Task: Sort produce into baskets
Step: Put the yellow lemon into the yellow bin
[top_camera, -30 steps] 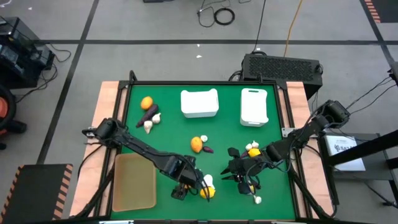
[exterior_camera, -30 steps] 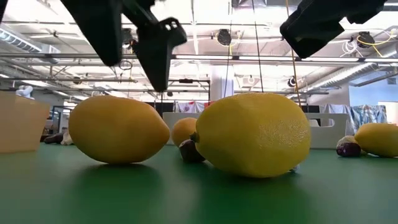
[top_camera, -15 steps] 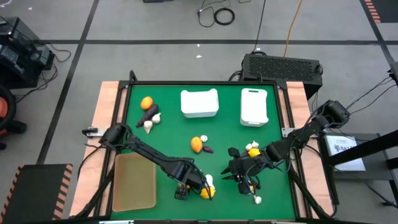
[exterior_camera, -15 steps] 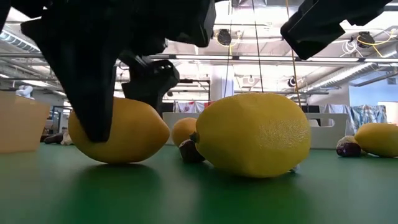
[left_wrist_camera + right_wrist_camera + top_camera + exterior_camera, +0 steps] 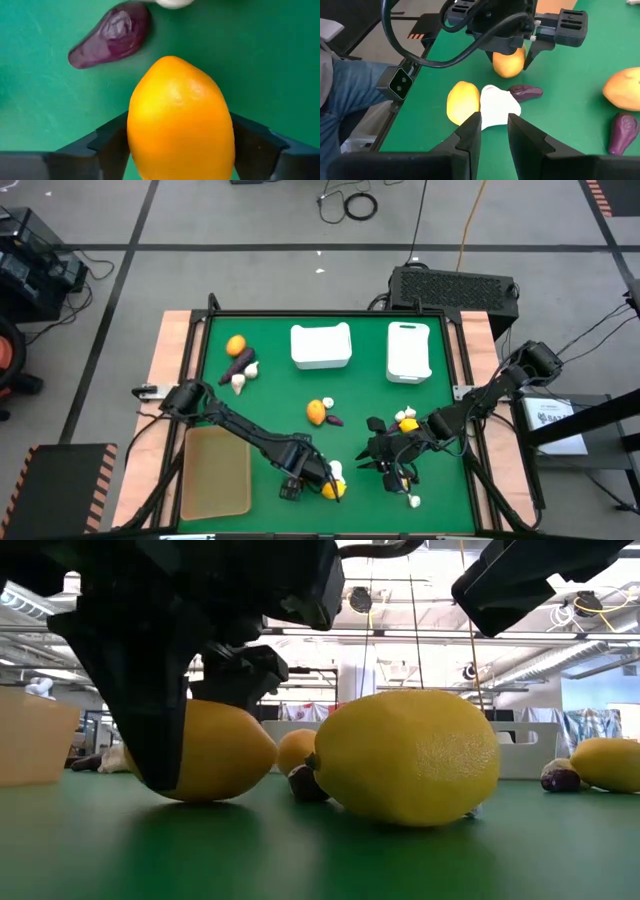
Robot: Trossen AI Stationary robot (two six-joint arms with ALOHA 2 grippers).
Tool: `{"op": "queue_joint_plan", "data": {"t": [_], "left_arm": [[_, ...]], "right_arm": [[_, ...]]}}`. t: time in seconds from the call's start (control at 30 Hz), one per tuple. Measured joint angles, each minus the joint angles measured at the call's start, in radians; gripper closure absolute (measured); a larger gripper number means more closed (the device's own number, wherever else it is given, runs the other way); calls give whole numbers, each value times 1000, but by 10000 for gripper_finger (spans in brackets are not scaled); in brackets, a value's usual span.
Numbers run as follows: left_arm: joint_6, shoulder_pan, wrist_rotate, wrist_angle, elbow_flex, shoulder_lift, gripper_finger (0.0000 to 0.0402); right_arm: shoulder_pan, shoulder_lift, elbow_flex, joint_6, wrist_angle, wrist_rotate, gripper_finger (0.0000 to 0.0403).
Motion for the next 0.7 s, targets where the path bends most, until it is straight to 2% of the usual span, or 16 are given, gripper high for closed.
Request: {"op": "queue_joint_plan", "data": {"t": [0.1, 0.23, 0.33, 0.43, 0.7], "left_arm": [[24, 0, 1, -12, 0, -31, 146], [17, 0, -9, -112, 0, -124, 152], [-43, -17, -80, -218, -19, -215, 152], [-165, -45, -137, -237, -109, -345, 152], [-659, -144, -149, -230, -405, -654, 152]], "right_arm": [[0, 0, 0, 13, 0, 0, 316], [0, 0, 0, 37, 0, 0, 316], [2, 0, 0, 51, 0, 0, 316], [2, 0, 0, 57, 0, 0, 316], [2, 0, 0, 12, 1, 0, 316]]}}
